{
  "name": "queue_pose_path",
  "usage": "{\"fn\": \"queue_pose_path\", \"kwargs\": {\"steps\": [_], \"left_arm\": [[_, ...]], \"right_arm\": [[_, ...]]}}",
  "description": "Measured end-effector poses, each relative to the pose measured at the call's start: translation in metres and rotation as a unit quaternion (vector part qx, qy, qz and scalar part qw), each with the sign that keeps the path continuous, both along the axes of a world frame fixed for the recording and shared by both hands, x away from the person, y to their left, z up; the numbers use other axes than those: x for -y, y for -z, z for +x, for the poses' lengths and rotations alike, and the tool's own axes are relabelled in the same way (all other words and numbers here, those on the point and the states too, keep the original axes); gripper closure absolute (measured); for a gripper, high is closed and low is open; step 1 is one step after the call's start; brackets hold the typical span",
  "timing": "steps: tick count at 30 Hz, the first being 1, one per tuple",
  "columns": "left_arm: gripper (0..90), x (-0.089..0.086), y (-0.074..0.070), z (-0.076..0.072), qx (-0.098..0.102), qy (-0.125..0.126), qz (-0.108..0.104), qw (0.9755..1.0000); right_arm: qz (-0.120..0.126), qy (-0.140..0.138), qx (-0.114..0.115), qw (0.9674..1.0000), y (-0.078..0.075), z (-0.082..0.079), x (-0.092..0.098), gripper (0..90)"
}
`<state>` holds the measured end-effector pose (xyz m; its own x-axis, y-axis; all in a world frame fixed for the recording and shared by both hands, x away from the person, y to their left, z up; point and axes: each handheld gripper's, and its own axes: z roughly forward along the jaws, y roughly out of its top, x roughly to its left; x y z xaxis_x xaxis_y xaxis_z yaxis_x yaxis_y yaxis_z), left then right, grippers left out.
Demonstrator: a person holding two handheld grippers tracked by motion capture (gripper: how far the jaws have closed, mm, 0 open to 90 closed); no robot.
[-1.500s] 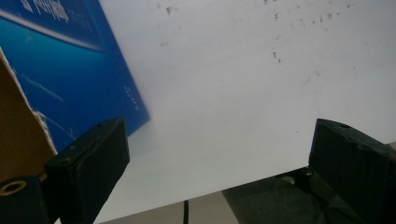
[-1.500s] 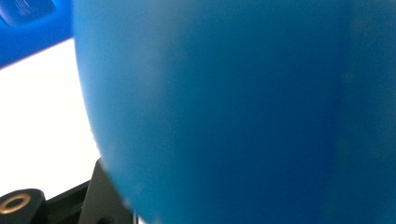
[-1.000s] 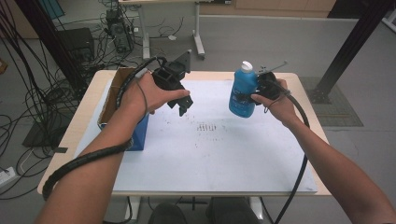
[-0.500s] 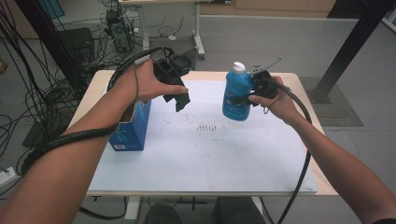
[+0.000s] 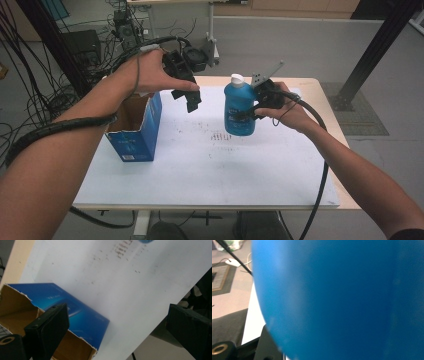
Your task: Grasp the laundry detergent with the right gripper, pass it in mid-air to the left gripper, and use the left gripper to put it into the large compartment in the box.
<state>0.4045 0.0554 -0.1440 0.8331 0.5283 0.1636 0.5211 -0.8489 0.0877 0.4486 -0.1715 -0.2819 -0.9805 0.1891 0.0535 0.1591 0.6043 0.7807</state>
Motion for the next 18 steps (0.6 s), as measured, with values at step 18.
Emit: {"fn": "queue_pose_path", "kwargs": {"steps": [18], "left_arm": [[5.5, 0.002, -0.007, 0.007, -0.014, 0.051, -0.001, 0.9986]], "right_arm": [[-0.007, -0.07, 0.006, 0.9975, 0.009, -0.005, -0.054, 43.3]]}}
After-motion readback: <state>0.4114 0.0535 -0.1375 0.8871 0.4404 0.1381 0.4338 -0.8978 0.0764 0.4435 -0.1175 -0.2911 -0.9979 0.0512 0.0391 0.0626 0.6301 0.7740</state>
